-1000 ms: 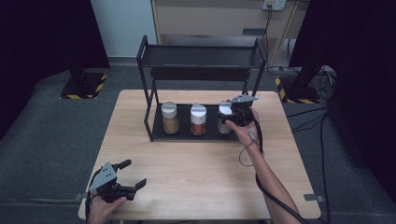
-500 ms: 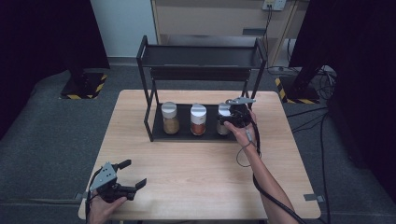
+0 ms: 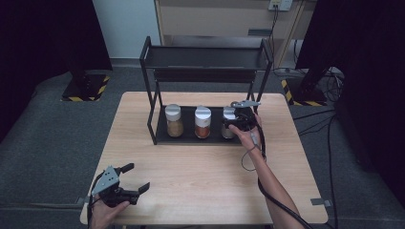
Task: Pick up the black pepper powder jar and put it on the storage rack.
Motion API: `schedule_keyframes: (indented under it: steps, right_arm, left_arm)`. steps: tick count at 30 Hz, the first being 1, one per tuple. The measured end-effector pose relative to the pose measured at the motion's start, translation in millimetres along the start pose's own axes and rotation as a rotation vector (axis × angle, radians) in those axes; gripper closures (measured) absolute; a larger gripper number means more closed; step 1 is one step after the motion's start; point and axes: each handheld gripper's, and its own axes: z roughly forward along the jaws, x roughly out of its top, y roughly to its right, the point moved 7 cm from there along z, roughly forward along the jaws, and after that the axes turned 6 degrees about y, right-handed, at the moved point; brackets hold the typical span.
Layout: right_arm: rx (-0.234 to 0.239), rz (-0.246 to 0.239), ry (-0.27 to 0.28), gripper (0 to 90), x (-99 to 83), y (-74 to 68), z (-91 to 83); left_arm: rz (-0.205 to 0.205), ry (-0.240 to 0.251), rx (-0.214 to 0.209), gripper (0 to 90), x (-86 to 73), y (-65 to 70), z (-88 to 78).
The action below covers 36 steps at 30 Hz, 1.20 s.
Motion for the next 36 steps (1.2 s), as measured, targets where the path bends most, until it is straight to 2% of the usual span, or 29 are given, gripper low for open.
schedule_keyframes:
  steps: [11,19,22,25,36]
  right_arm:
    - [0.001,-0.001,0.007,30.5,-2.2,0.1,-0.6]
    - [0.009,0.005,0.011,10.9,1.3,2.0,-4.9]
    - [0.012,-0.004,0.011,7.7,5.6,3.3,-8.0]
    - [0.018,0.001,0.023,6.9,9.6,4.1,-12.6]
    - [0.031,-0.047,0.067,7.7,30.6,-1.8,-35.6]
  left_arm:
    - [0.002,-0.002,-0.001,2.4,0.3,0.5,0.1]
    - [0.004,-0.002,0.0,2.4,0.4,0.7,0.3]
    - [0.005,-0.003,0.0,2.4,0.6,0.9,0.2]
    - [0.007,-0.004,-0.001,2.3,0.7,1.0,0.3]
    - [0.007,-0.006,0.0,2.3,0.9,1.2,0.6]
